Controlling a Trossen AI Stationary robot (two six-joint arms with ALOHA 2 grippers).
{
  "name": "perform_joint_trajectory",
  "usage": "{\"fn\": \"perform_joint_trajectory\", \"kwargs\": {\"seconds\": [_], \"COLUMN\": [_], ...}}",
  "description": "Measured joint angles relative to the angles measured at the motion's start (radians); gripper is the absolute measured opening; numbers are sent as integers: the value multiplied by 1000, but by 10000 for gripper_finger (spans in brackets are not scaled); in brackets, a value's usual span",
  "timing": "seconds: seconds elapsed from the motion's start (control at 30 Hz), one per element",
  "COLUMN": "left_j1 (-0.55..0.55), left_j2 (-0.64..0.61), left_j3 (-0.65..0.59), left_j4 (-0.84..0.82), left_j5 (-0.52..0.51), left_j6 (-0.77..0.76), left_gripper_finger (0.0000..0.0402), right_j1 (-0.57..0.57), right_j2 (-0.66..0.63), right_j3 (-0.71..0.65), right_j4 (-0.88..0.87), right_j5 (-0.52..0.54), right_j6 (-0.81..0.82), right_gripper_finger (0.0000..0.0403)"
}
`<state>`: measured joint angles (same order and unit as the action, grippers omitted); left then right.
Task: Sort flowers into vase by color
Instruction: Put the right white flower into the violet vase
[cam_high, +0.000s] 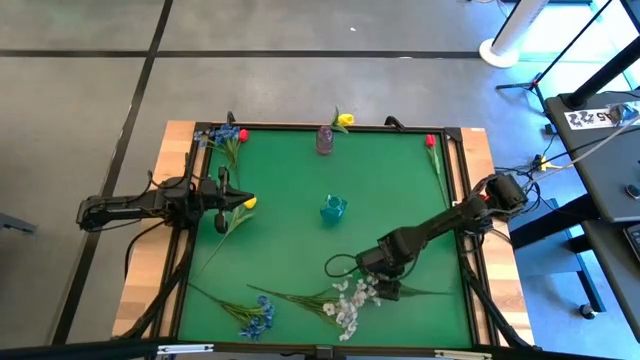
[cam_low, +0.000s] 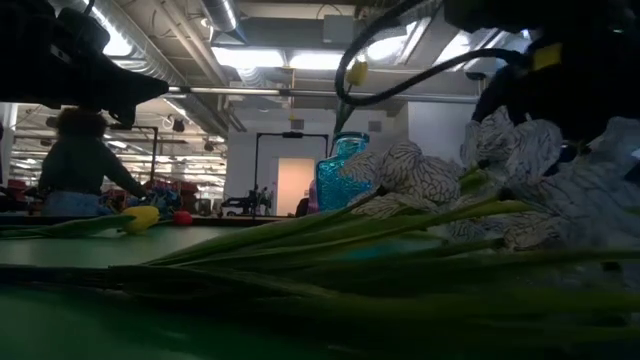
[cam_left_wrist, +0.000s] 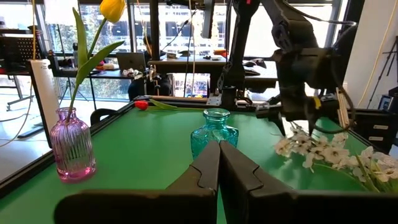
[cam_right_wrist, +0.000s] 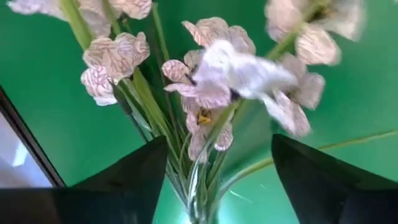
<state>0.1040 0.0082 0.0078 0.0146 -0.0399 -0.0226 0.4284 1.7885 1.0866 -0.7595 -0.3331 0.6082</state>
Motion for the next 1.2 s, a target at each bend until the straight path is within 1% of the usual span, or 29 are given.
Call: {"fn": "perform_joint_trajectory", "kwargs": {"seconds": [0.07,0.13,0.2,0.3,0.4,0.47,0.57,0.63,0.67,0.7,0.8,0.87,0.97,1.0,1.1,1.2], "left_j1": [0,0,0,0,0,0,0,0,0,0,0,0,0,0,0,0], "left_j2": [0,0,0,0,0,0,0,0,0,0,0,0,0,0,0,0], "left_j3": [0,0,0,0,0,0,0,0,0,0,0,0,0,0,0,0], "left_j4": [0,0,0,0,0,0,0,0,0,0,0,0,0,0,0,0], "left_j5": [0,0,0,0,0,0,0,0,0,0,0,0,0,0,0,0], "left_j6": [0,0,0,0,0,0,0,0,0,0,0,0,0,0,0,0], "left_gripper_finger": [0,0,0,0,0,0,0,0,0,0,0,0,0,0,0,0], "right_j1": [20,31,38,36,19,5,-20,-46,-69,-89,-142,-164,-190,-190,-190,-187], "right_j2": [25,46,74,86,77,66,46,37,28,16,-16,-37,-73,-86,-112,-126], "right_j3": [1,4,5,6,2,6,17,37,55,78,180,265,416,467,612,729], "right_j4": [4,6,-2,-15,-21,-20,-34,-26,-19,-26,-70,-123,-143,-141,-137,-116], "right_j5": [7,10,25,60,107,119,148,198,212,213,209,202,222,249,376,554], "right_j6": [-18,-40,-65,-79,-82,-84,-90,-93,-92,-90,-96,-124,-192,-215,-308,-423], "right_gripper_finger": [298,293,281,250,203,162,88,35,18,13,23,17,6,8,12,5]}}
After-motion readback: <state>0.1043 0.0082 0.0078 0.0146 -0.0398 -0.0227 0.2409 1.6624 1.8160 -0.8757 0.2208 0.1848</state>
